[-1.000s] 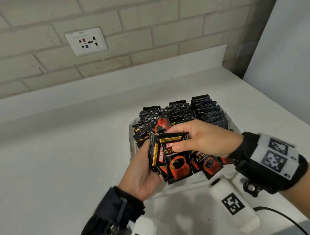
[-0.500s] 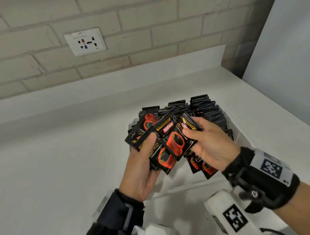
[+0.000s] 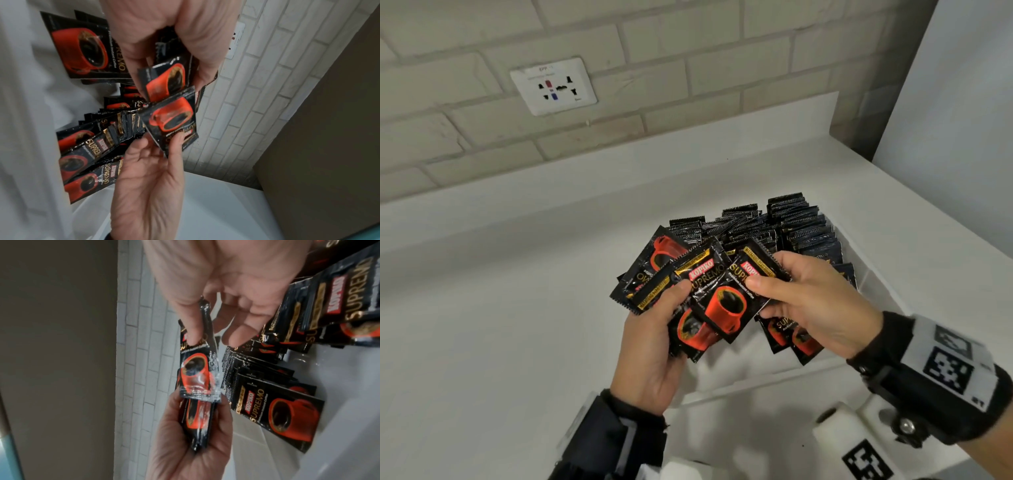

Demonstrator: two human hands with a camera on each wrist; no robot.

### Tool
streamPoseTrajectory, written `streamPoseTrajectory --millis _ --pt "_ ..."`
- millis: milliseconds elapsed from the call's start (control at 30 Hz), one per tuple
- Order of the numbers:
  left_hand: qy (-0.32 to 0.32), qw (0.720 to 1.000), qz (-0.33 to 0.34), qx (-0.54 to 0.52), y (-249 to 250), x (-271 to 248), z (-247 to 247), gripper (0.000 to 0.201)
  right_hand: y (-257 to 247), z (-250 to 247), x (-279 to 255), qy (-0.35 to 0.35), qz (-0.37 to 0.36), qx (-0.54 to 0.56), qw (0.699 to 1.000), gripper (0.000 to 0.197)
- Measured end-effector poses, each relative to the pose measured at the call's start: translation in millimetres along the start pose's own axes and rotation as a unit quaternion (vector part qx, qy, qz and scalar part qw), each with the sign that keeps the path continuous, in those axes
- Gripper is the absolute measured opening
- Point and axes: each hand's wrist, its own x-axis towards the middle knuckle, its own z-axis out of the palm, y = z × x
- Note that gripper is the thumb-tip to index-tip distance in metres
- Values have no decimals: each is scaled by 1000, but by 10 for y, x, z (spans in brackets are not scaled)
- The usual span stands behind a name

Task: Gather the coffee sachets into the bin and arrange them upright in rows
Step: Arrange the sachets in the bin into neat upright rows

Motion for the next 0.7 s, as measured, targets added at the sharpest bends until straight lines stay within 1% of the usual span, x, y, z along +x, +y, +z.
streamPoseTrajectory --millis 100,133,167,200,267,300,367,400,467,600,633,700 --pt "6 1000 11 2 23 41 -69 15 -57 -96 -17 -9 -10 37 999 18" --pt "10 1000 15 10 32 57 -91 15 -101 -117 -32 -20 -18 30 999 18" --pt "11 1000 18 21 42 68 -105 15 -152 -135 -47 -30 -33 -6 999 16" --pt "6 999 18 35 49 78 -113 15 -203 -148 -61 -41 -52 -72 995 18" --pt "-16 997 17 68 58 82 -101 15 -304 -139 -74 -62 -90 -214 971 29" --pt "-31 996 17 84 63 75 -85 16 -342 -119 -70 -72 -105 -266 956 33" --pt "-64 992 23 108 69 54 -44 24 -376 -74 -41 -80 -121 -324 935 40" --pt "-81 990 26 114 75 39 -21 31 -375 -54 -17 -76 -121 -333 932 43" --pt "-103 988 31 114 91 15 21 39 -362 -42 28 -65 -112 -321 938 48" --pt "-124 986 35 106 83 37 16 40 -344 -17 54 -59 -88 -264 959 51" --pt "-124 985 40 111 68 48 13 47 -336 -11 52 -60 -83 -258 961 52" --pt "-116 984 52 123 31 60 22 71 -314 -6 47 -61 -80 -253 962 54"
